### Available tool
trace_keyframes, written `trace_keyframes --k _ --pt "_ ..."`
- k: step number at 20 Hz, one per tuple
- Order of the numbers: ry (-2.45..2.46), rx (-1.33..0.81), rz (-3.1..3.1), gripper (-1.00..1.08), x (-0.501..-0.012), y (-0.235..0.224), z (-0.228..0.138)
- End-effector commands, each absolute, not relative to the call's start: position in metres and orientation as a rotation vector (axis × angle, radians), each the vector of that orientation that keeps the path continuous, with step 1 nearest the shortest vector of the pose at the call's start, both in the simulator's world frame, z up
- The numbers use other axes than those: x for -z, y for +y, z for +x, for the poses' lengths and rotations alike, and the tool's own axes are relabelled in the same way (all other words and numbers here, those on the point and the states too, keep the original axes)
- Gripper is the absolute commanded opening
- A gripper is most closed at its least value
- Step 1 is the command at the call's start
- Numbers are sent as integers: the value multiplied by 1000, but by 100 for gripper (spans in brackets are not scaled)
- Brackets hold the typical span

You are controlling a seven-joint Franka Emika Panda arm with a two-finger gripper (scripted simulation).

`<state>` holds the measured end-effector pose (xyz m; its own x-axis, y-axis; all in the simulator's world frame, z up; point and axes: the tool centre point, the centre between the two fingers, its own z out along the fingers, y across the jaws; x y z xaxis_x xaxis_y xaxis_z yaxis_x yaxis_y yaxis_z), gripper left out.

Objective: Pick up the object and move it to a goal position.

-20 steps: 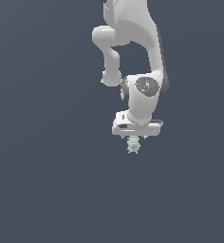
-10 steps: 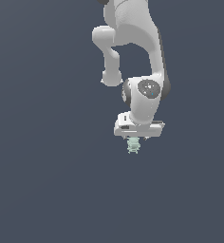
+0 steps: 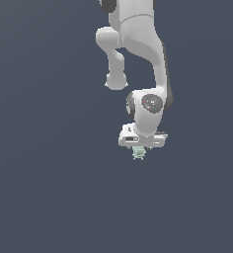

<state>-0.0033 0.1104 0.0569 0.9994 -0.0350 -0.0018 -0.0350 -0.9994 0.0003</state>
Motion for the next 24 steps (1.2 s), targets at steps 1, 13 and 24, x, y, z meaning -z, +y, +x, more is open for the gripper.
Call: trace_keyframes --k 1,13,24 --pt "-55 0 3141 100 -53 111 -2" --pt "-55 -1 3141 -100 -54 111 -2" --pt "-55 -1 3141 -100 -69 64 -4"
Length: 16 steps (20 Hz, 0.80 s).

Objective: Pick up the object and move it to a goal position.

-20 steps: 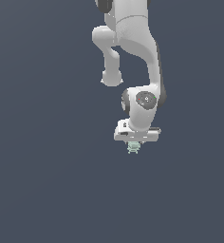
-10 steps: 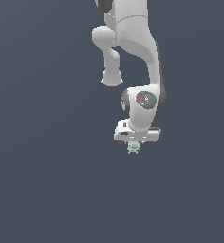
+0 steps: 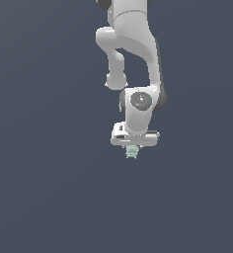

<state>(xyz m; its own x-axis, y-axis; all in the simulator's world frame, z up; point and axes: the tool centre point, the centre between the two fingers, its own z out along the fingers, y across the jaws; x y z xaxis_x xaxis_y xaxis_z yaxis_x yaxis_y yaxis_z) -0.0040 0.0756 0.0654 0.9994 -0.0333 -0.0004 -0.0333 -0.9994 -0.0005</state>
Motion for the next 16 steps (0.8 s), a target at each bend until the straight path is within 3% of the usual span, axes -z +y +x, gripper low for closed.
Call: trace_keyframes --k 1,16 --pt "55 1 -3141 -100 -72 55 -5" --pt "55 0 -3140 -100 -130 -122 -9"
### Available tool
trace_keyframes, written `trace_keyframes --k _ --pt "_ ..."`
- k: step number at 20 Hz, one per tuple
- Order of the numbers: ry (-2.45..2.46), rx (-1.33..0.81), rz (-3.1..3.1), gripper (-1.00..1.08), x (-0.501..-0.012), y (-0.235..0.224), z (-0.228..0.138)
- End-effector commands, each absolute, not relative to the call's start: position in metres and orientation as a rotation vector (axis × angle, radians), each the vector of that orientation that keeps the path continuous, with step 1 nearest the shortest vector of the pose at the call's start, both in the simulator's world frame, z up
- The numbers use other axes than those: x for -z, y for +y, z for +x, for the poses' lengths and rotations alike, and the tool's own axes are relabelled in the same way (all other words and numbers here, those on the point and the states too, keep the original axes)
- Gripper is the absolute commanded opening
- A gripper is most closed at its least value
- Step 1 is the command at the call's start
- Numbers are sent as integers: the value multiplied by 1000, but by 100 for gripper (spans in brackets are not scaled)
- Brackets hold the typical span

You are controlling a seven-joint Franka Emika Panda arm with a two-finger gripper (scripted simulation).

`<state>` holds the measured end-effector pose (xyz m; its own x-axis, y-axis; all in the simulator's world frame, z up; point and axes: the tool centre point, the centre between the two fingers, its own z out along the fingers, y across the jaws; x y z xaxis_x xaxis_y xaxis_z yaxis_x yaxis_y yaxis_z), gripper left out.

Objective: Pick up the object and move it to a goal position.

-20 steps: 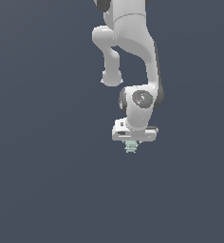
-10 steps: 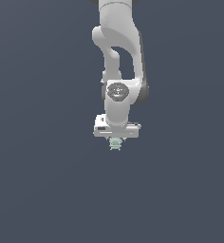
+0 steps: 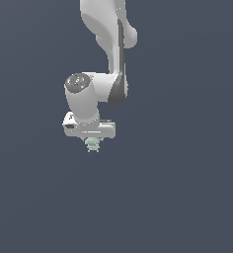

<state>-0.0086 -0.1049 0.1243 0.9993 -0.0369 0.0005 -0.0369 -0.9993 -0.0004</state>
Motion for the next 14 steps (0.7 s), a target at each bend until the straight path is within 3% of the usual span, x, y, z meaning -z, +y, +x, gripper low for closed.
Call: trace_keyframes --k 1,7,14 --pt "55 0 -3140 -100 -133 -132 -9" --pt "55 0 -3140 -100 -148 -177 -8" --pt "55 0 -3141 -100 -154 -194 -6"
